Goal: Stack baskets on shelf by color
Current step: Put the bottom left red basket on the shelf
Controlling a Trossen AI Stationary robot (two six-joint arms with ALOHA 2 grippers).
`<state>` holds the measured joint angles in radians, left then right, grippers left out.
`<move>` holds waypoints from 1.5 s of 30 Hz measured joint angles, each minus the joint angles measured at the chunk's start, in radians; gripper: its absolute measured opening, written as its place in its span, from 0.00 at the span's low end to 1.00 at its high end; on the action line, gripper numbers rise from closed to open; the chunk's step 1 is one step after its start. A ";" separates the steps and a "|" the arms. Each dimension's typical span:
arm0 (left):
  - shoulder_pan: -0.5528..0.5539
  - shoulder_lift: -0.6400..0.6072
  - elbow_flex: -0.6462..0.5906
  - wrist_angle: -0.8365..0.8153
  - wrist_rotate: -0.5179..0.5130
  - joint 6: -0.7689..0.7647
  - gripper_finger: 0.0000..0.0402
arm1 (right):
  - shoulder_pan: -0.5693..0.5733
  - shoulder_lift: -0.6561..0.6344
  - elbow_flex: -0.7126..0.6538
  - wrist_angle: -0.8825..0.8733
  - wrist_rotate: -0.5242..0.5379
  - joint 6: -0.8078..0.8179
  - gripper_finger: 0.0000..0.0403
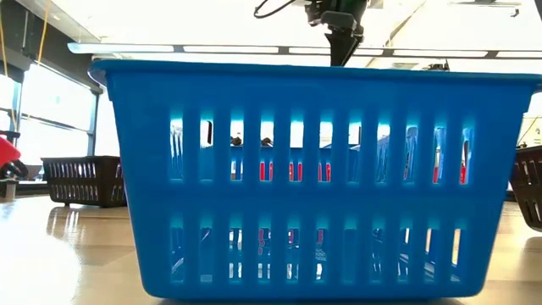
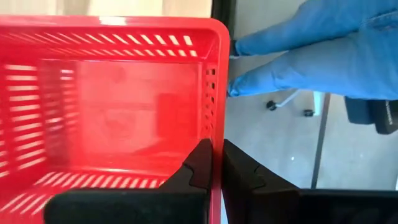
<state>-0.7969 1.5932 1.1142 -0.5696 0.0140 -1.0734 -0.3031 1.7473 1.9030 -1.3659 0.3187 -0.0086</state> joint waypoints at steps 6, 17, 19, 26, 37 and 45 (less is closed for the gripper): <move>0.036 0.000 0.102 -0.149 -0.034 0.038 0.01 | 0.001 0.000 0.000 0.000 0.000 -0.040 0.23; 0.168 0.000 0.238 -0.319 -0.134 0.223 0.01 | 0.001 0.000 0.000 0.000 -0.007 -0.079 0.23; 0.194 -0.001 0.254 -0.352 -0.141 0.276 0.01 | 0.001 0.000 0.000 0.000 -0.007 -0.079 0.23; 0.296 -0.027 0.290 -0.521 -0.214 0.471 0.01 | 0.001 0.000 0.000 0.001 -0.008 -0.040 0.23; 0.514 -0.098 0.292 -0.536 -0.346 0.793 0.01 | 0.001 0.000 0.000 -0.002 -0.003 0.072 0.23; 0.683 -0.101 0.292 -0.532 -0.427 0.997 0.01 | 0.001 0.000 0.000 -0.004 0.006 0.151 0.23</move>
<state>-0.1143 1.4921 1.4059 -1.1017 -0.4127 -0.0761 -0.3019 1.7473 1.9030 -1.3697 0.3243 0.1423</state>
